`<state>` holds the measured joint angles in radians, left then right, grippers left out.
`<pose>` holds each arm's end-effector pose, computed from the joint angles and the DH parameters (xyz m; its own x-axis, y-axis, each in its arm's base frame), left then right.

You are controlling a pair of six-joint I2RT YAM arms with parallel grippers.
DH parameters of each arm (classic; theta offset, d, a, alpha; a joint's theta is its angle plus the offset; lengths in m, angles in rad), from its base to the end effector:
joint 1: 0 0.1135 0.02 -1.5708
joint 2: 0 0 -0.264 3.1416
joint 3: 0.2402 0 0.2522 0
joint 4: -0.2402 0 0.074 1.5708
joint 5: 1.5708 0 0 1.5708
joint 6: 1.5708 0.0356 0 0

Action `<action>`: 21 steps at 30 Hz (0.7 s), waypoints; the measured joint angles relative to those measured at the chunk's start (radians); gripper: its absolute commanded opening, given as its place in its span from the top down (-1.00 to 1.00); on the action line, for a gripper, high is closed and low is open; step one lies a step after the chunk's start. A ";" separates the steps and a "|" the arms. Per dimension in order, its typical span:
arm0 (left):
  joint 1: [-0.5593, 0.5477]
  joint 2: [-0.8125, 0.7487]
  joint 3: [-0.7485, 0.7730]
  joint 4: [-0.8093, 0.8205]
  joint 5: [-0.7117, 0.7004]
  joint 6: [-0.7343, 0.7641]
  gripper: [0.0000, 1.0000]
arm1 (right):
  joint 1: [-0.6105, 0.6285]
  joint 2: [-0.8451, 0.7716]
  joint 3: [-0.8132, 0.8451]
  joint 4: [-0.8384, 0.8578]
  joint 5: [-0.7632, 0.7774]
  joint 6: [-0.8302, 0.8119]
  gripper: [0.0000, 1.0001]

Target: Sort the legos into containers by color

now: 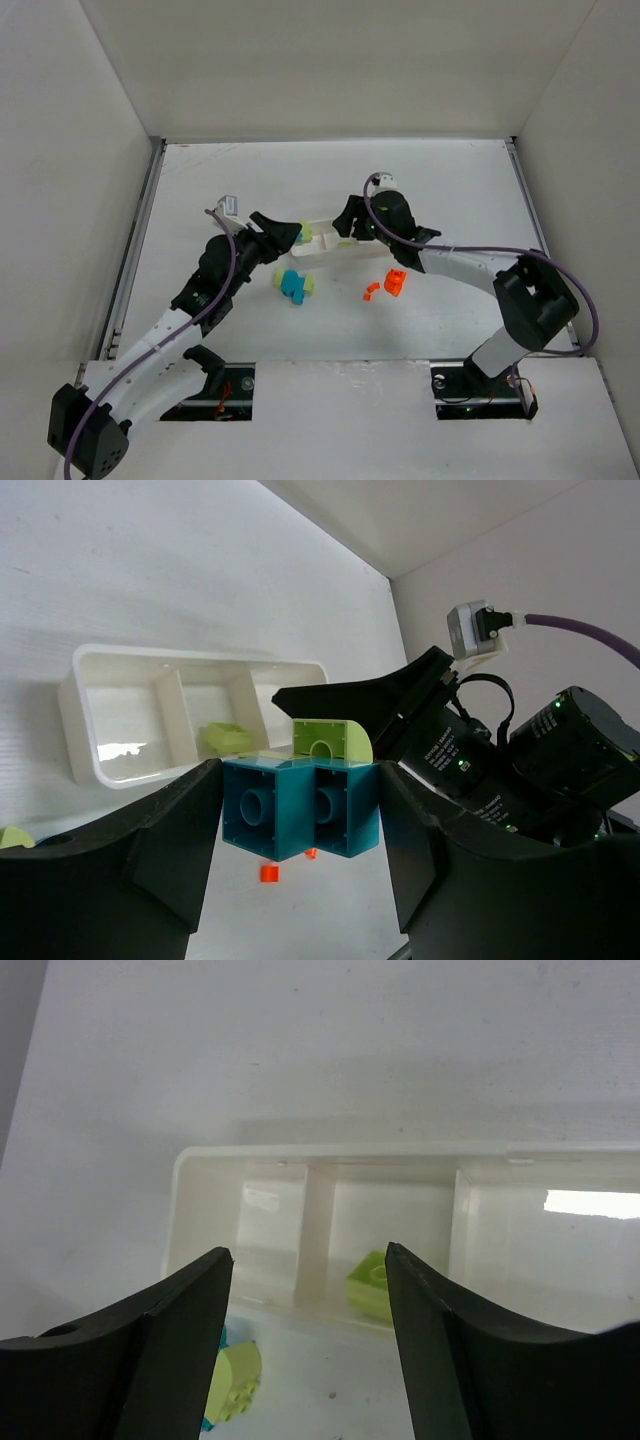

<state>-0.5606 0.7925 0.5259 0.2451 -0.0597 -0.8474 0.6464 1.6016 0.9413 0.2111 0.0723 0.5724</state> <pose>0.1674 -0.1026 0.2925 -0.3720 -0.6499 -0.6627 0.3042 0.5892 -0.7485 0.2866 0.2130 0.2270 -0.5886 0.2326 -0.7742 -0.2736 0.8439 0.4615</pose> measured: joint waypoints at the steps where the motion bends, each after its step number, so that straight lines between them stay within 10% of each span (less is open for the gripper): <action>1: 0.000 0.003 0.000 0.006 0.005 -0.005 0.19 | 0.000 -0.008 -0.002 -0.002 -0.001 0.000 -0.39; 12: 0.017 -0.002 -0.010 0.029 0.077 -0.072 0.19 | 0.003 -0.453 -0.222 0.122 -0.170 0.091 -0.47; 21: 0.019 -0.042 -0.041 0.050 0.146 -0.142 0.19 | 0.070 -0.430 -0.304 0.277 -0.396 0.206 -0.61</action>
<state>-0.5411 0.7509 0.4850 0.2951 0.0868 -0.9890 0.7162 1.1717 0.6376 0.4885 -0.3241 0.7788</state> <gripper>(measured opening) 0.566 0.803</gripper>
